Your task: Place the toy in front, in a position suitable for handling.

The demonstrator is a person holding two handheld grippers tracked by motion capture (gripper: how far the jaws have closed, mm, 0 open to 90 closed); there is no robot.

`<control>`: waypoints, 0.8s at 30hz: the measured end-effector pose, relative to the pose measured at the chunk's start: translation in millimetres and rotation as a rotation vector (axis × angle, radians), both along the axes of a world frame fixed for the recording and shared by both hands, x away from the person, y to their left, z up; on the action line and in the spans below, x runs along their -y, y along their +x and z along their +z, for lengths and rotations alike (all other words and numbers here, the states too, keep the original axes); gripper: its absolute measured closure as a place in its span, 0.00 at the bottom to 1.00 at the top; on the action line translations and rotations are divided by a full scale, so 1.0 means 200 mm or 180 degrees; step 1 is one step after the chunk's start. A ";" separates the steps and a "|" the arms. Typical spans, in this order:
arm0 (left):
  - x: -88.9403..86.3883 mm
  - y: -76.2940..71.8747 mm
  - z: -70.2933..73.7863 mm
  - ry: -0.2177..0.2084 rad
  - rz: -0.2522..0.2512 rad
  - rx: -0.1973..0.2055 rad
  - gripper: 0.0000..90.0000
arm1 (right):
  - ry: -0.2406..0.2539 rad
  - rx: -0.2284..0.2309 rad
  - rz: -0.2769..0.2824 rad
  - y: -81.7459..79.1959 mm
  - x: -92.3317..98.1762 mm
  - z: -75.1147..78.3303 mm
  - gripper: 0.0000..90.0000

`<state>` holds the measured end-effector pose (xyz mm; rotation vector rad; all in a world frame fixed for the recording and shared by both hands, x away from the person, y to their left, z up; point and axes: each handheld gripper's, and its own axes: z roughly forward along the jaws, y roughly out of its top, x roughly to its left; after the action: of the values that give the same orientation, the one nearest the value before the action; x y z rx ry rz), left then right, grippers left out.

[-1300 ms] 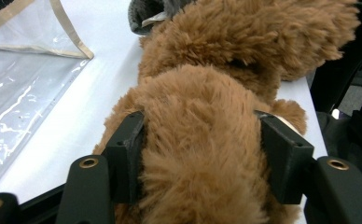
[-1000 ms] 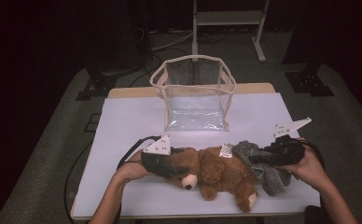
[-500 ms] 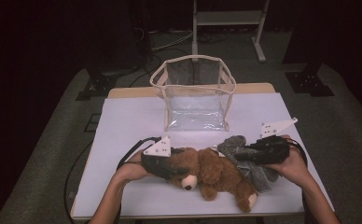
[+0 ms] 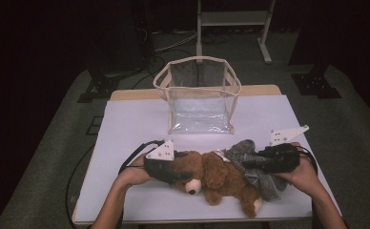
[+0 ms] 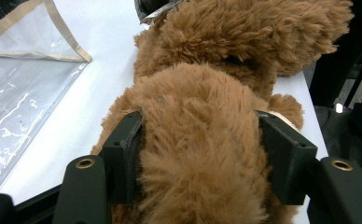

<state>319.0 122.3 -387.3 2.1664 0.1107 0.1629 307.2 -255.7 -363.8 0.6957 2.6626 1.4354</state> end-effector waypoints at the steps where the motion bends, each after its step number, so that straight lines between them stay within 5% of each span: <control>1: 0.00 0.00 0.00 -0.0001 0.0002 -0.0001 0.42 | 0.0006 -0.0012 -0.0019 0.00 0.02 0.00 0.75; 6: 0.00 0.00 0.00 0.0007 -0.0008 0.0012 0.41 | 0.0011 -0.0126 -0.0251 0.04 0.17 -0.03 0.75; 10: 0.00 0.00 0.00 0.0001 -0.0012 0.0007 0.41 | 0.0071 -0.0117 -0.0192 0.02 0.19 -0.01 0.75; 14: 0.00 0.00 0.00 0.0011 -0.0002 0.0009 0.41 | 0.0074 -0.0081 -0.0072 0.01 0.13 0.01 0.75; 24: 0.01 0.00 0.00 0.0013 0.0013 0.0018 0.41 | -0.0252 0.0114 0.0382 0.05 -0.26 0.08 0.76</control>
<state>319.6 120.4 -387.5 2.1699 0.1117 0.1716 317.6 -204.1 -347.8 0.5073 2.7590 1.3451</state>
